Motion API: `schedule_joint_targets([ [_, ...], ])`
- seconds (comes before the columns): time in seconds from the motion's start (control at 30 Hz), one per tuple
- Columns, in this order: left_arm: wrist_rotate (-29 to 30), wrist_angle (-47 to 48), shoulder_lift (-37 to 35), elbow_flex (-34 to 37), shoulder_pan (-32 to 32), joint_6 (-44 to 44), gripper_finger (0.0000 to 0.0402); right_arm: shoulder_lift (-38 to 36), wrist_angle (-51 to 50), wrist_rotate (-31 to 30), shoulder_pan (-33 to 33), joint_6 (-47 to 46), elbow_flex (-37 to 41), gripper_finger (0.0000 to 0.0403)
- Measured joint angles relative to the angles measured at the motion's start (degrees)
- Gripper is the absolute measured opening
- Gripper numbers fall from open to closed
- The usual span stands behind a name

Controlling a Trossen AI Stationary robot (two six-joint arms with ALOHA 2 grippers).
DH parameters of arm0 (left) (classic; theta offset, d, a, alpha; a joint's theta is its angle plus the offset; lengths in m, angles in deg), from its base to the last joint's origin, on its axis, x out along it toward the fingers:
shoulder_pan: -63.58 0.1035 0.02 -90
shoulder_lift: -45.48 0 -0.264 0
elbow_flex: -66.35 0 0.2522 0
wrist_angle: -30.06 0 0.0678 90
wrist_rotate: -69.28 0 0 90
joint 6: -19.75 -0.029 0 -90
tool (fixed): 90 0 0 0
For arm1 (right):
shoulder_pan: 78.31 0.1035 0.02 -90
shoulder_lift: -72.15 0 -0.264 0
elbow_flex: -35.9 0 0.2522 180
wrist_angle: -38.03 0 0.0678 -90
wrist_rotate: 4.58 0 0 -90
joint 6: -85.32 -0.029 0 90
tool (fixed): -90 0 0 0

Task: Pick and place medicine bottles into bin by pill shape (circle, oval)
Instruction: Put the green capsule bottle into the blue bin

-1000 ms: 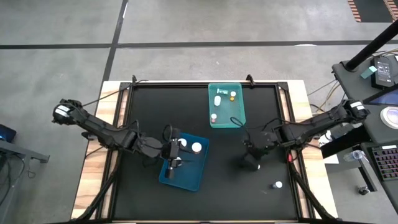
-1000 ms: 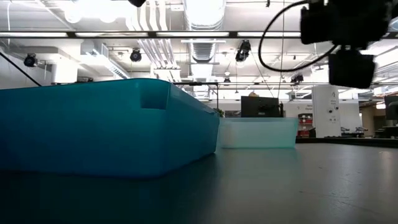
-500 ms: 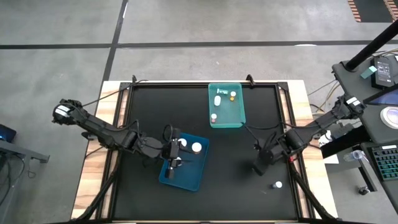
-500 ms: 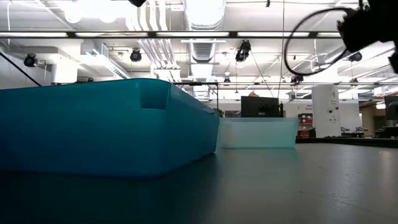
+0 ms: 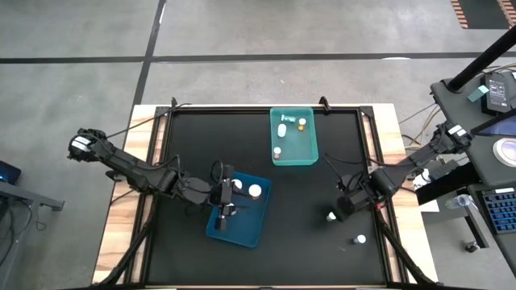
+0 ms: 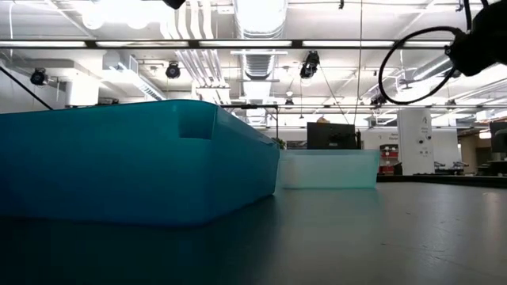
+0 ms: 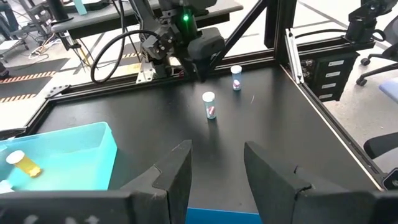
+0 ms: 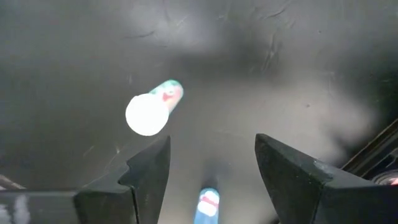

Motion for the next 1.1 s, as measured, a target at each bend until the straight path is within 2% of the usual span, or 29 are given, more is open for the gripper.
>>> schedule_joint_targets([
  [0.27,0.0,0.0,0.0,0.0,0.0,0.0,0.0130,0.0,0.3,-1.5,1.1,-1.4,-0.6,0.0226],
  [0.37,0.0,0.0,0.0,0.0,0.0,0.0,0.0130,1.0,3.9,-3.4,1.1,-1.3,-0.6,0.0226],
  [0.5,0.0,0.0,0.0,0.0,0.0,0.0,0.0130,5.2,8.8,-3.6,1.1,0.7,-0.6,0.0226],
  [0.7,1.3,0.0,0.0,0.0,0.0,0.0,0.0130,11.0,9.8,-3.4,1.1,3.6,-0.6,0.0226],
  [1.1,1.4,0.0,0.0,0.0,0.0,0.0,0.0130,15.5,11.7,-3.5,1.1,5.1,-0.6,0.0220],
])
